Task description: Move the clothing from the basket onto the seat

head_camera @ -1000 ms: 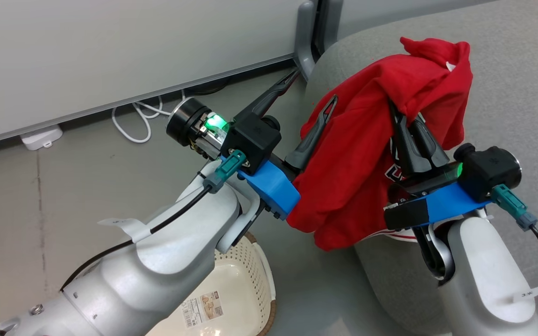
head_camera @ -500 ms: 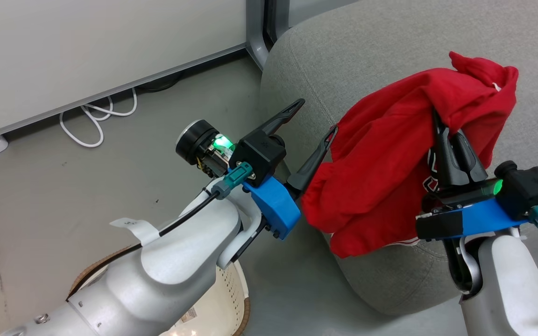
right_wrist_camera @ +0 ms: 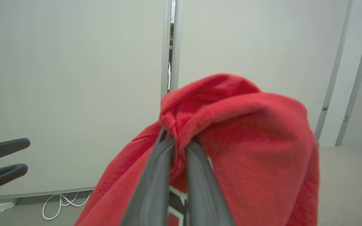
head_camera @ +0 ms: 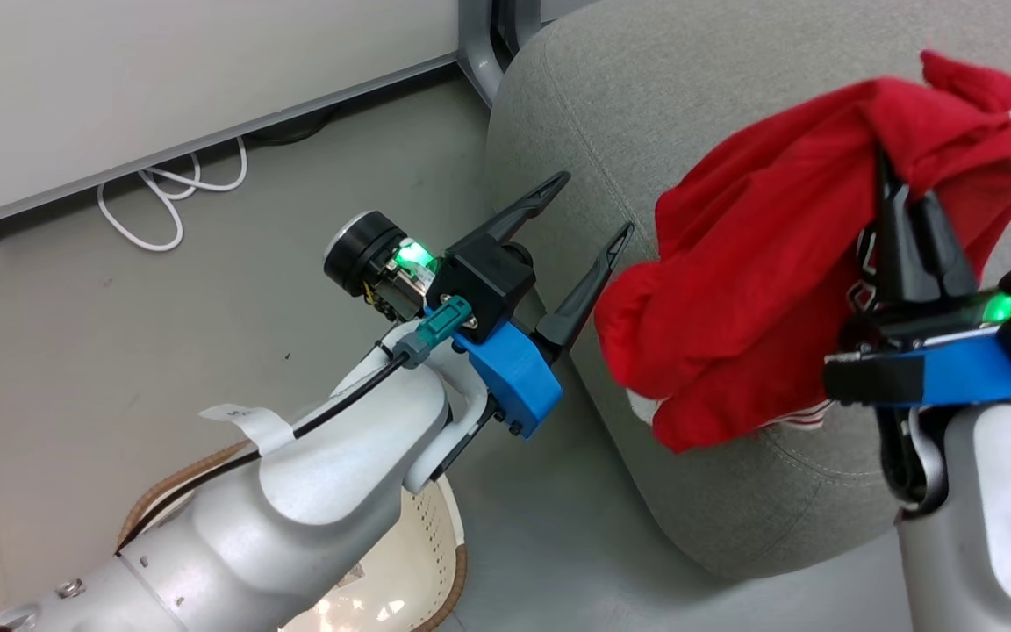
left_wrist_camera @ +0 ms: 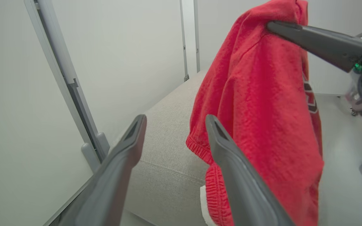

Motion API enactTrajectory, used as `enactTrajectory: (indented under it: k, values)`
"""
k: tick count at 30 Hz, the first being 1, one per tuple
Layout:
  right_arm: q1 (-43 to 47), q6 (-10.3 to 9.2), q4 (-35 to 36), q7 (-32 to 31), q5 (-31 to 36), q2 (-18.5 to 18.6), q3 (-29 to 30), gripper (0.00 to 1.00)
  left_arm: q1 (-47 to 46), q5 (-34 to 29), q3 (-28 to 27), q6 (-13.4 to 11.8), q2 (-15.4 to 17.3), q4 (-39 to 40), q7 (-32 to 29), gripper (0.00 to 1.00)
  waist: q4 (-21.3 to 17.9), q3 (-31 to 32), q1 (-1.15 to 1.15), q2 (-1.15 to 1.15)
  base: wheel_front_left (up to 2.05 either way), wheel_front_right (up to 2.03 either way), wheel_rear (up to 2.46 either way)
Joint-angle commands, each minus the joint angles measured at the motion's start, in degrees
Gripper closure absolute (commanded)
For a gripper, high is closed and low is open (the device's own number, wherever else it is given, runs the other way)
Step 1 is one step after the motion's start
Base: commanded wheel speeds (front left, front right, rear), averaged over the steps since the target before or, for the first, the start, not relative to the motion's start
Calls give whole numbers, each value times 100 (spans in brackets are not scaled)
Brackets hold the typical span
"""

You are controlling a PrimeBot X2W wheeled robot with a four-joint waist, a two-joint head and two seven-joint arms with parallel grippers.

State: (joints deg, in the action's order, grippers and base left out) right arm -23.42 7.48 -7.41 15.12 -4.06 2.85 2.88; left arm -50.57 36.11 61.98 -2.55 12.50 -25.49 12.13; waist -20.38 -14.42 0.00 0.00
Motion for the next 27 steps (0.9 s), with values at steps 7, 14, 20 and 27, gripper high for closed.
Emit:
enactTrajectory:
  k: [7,14,20,27]
  values:
    - [-1307,2,322,6,313,120,533,100,-393,-203,-40,-105,142,159,-15,0,256,-676,0,0,0,0,0]
    - [-2684,3,435,5,324,567,1205,100,-782,-437,-38,-197,330,403,-123,0,480,-1506,0,0,0,0,0]
    - [-3753,2,-34,5,282,1243,1615,100,-1083,-623,-49,-289,467,635,-185,0,607,-2187,0,0,0,0,0]
    - [-4187,2,-700,5,389,1751,1878,100,-1275,-758,-30,-354,569,791,-255,0,642,-2648,0,0,0,0,0]
